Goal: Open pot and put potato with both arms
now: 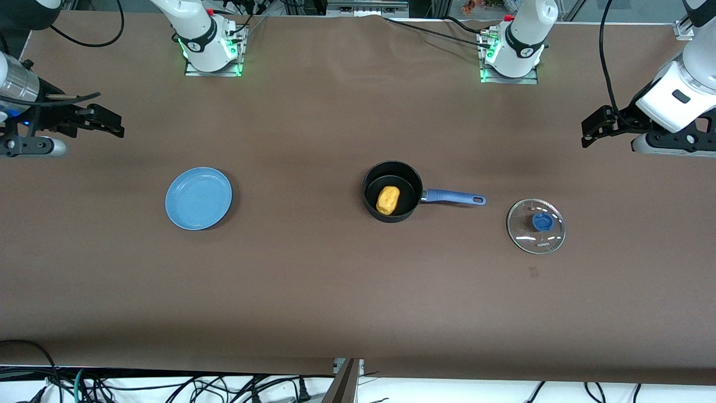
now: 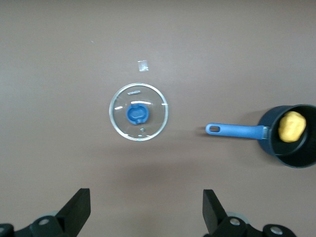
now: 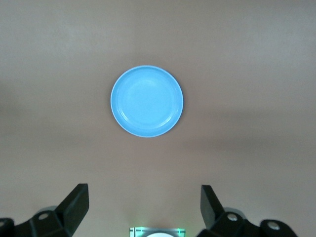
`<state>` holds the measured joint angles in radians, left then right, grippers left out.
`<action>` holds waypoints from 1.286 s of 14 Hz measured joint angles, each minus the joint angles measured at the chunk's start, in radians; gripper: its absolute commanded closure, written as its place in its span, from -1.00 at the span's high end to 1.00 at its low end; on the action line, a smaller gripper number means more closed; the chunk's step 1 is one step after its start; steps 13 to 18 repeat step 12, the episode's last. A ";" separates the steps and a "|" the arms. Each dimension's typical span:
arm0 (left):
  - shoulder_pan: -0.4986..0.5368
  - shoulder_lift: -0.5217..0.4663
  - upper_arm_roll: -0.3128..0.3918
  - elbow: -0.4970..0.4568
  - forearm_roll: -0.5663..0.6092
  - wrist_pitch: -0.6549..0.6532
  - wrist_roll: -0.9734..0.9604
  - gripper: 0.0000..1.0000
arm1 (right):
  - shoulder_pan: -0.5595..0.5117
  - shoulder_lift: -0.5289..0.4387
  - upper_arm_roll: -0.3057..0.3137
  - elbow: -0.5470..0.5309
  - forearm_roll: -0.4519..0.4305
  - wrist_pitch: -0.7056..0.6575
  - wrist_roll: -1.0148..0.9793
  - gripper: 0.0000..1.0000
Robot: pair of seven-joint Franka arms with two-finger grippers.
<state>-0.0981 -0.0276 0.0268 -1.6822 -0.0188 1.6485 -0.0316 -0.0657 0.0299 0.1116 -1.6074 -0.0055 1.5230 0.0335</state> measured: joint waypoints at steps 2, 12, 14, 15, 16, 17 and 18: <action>0.002 0.000 0.005 -0.009 -0.004 0.000 0.000 1.00 | 0.000 -0.016 -0.004 0.001 0.000 0.006 0.000 0.99; 0.023 0.020 0.010 -0.020 0.008 0.000 -0.001 1.00 | -0.003 -0.016 -0.041 0.035 -0.010 -0.011 -0.003 0.99; 0.023 0.020 0.010 -0.020 0.008 0.000 -0.001 1.00 | -0.003 -0.016 -0.041 0.035 -0.010 -0.011 -0.003 0.99; 0.023 0.020 0.010 -0.020 0.008 0.000 -0.001 1.00 | -0.003 -0.016 -0.041 0.035 -0.010 -0.011 -0.003 0.99; 0.023 0.020 0.010 -0.020 0.008 0.000 -0.001 1.00 | -0.003 -0.016 -0.041 0.035 -0.010 -0.011 -0.003 0.99; 0.023 0.020 0.010 -0.020 0.008 0.000 -0.001 1.00 | -0.003 -0.016 -0.041 0.035 -0.010 -0.011 -0.003 0.99; 0.023 0.020 0.010 -0.020 0.008 0.000 -0.001 1.00 | -0.003 -0.016 -0.041 0.035 -0.010 -0.011 -0.003 0.99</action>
